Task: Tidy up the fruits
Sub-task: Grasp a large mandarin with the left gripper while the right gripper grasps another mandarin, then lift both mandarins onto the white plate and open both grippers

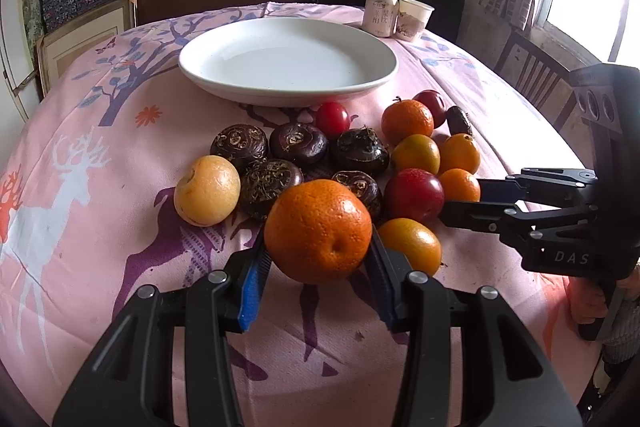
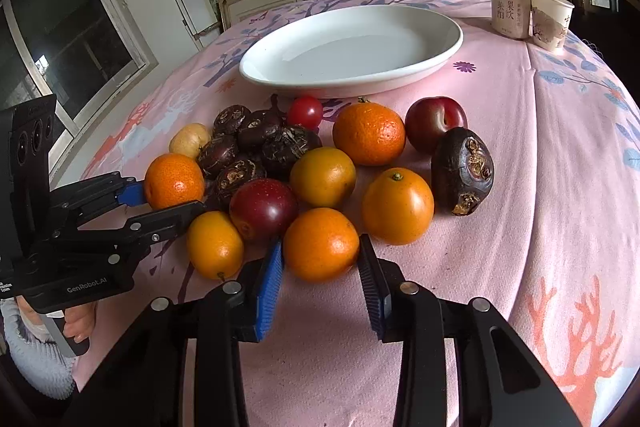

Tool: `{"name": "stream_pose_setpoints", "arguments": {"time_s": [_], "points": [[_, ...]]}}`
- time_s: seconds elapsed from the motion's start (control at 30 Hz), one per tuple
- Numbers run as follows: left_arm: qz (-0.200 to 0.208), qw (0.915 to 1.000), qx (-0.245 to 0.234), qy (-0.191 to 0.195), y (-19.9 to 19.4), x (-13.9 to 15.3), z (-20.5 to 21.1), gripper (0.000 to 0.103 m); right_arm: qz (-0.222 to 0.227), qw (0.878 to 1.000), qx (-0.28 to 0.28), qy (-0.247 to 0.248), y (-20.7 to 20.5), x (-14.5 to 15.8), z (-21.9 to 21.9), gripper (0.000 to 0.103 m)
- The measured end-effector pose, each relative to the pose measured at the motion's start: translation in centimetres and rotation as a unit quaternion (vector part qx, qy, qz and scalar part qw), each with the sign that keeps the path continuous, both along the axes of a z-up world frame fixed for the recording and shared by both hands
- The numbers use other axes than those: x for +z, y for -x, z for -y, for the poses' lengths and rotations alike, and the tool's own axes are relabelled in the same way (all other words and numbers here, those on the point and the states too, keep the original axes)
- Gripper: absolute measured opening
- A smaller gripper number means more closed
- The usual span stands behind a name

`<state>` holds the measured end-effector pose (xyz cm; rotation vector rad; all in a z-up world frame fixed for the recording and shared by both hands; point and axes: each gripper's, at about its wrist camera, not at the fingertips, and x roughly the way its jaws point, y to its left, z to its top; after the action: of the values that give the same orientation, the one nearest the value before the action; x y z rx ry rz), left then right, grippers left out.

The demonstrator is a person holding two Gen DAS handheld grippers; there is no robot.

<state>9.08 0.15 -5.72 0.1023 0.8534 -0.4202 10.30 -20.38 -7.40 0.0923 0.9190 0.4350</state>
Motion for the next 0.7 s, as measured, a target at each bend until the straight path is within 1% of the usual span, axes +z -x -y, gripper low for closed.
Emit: {"name": "stream_pose_setpoints", "arguments": {"time_s": [0.1, 0.23, 0.3, 0.37, 0.47, 0.57, 0.63, 0.7], "points": [[0.02, 0.9997, 0.01, -0.007, 0.5, 0.6, -0.1, 0.044, 0.014, 1.0, -0.005, -0.004, 0.5, 0.5, 0.3, 0.037], [0.048, 0.9981, 0.024, -0.03, 0.5, 1.7, 0.0, 0.044, 0.034, 0.999, -0.019, -0.001, 1.3, 1.4, 1.0, 0.037], [0.052, 0.9979, 0.029, -0.027, 0.0, 2.8, -0.3, 0.044, 0.04, 0.999, -0.027, -0.007, 1.2, 2.3, 1.6, 0.037], [0.057, 0.9976, 0.033, -0.021, -1.0, 4.1, -0.6, 0.044, 0.052, 0.998, -0.032, -0.016, 0.9, 3.9, 2.3, 0.037], [0.072, 0.9962, 0.044, -0.021, -3.0, 6.1, -0.6, 0.044, 0.083, 0.995, -0.046, -0.015, -0.3, 6.8, 3.0, 0.037], [0.075, 0.996, 0.046, -0.016, -5.6, 7.3, 0.0, 0.044, 0.105, 0.993, -0.055, -0.02, -2.4, 9.2, 3.2, 0.037], [0.073, 0.9962, 0.046, -0.016, -7.4, 7.5, 0.8, 0.044, 0.107, 0.992, -0.057, -0.024, -4.5, 9.8, 2.9, 0.037], [0.065, 0.9967, 0.045, -0.02, -9.3, 7.2, 1.7, 0.044, 0.1, 0.993, -0.061, -0.024, -6.9, 9.5, 2.4, 0.038]]}}
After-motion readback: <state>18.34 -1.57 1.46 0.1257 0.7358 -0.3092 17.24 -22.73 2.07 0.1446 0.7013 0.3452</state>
